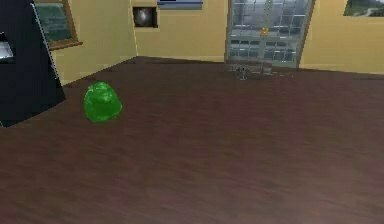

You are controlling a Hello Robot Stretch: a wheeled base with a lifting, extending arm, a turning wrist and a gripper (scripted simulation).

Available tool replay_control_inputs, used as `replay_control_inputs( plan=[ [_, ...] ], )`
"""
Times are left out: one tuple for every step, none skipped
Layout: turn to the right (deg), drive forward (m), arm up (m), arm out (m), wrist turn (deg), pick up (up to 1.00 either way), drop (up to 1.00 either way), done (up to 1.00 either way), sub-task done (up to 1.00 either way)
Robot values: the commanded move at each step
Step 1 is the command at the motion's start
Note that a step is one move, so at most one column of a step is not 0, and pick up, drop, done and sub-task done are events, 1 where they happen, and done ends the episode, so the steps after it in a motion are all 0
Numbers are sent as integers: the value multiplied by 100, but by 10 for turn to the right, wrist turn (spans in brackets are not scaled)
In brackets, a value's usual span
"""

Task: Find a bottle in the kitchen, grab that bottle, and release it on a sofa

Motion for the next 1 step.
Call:
replay_control_inputs(
  plan=[
    [-60, 0, 0, 0, 0, 0, 0, 0, 0]
  ],
)
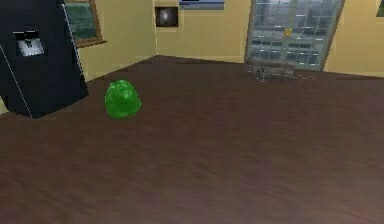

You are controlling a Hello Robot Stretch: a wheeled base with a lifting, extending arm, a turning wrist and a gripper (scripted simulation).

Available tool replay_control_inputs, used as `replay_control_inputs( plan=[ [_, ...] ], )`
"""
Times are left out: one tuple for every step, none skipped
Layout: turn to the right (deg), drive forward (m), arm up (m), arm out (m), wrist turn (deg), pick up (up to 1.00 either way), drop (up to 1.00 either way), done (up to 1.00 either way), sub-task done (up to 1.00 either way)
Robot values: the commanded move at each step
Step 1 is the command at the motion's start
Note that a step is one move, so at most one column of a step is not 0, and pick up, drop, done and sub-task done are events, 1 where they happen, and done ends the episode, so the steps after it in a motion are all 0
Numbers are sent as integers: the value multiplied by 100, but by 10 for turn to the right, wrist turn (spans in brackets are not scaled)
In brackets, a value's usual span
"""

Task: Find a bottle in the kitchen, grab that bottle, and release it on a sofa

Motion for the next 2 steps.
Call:
replay_control_inputs(
  plan=[
    [0, 50, 0, 0, 0, 0, 0, 0, 0],
    [450, 0, 0, 0, 0, 0, 0, 0, 0]
  ],
)
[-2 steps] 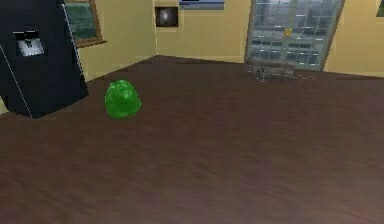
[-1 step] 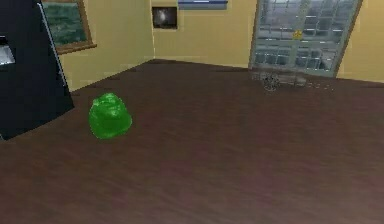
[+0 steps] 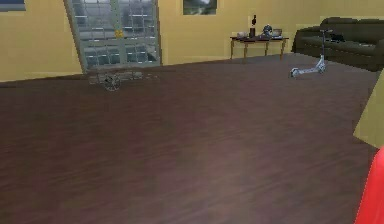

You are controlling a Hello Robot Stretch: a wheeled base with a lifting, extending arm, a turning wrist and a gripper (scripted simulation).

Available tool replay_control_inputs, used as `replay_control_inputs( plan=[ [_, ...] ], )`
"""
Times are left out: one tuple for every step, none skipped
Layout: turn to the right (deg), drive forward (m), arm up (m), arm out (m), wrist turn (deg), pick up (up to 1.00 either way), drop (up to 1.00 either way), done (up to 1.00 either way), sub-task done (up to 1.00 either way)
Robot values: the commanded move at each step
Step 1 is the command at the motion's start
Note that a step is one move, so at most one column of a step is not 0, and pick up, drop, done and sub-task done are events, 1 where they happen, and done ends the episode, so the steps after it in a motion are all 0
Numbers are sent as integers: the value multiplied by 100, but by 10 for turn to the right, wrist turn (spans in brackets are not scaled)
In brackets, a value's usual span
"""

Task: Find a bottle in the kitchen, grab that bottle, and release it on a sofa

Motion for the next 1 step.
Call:
replay_control_inputs(
  plan=[
    [90, 0, 0, 0, 0, 0, 0, 0, 0]
  ],
)
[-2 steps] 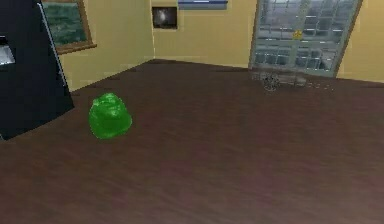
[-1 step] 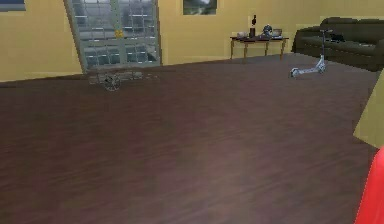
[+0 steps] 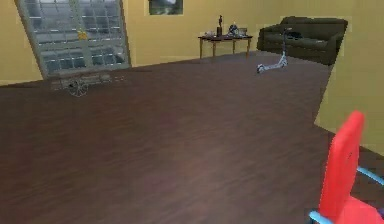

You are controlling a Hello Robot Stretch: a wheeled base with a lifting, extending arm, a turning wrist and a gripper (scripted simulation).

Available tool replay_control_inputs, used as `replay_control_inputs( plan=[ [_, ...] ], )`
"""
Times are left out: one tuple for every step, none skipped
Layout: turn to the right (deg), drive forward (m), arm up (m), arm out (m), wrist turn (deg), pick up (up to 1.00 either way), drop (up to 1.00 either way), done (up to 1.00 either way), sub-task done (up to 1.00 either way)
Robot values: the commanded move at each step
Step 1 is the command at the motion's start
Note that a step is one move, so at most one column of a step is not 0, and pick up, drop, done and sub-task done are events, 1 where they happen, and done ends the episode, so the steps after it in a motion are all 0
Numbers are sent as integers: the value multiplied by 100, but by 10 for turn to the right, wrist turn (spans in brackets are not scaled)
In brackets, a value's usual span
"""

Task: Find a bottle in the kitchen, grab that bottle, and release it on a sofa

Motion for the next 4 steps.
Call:
replay_control_inputs(
  plan=[
    [0, 100, 0, 0, 0, 0, 0, 0, 0],
    [90, 0, 0, 0, 0, 0, 0, 0, 0],
    [0, 20, 0, 0, 0, 0, 0, 0, 0],
    [240, 0, 0, 0, 0, 0, 0, 0, 0]
  ],
)
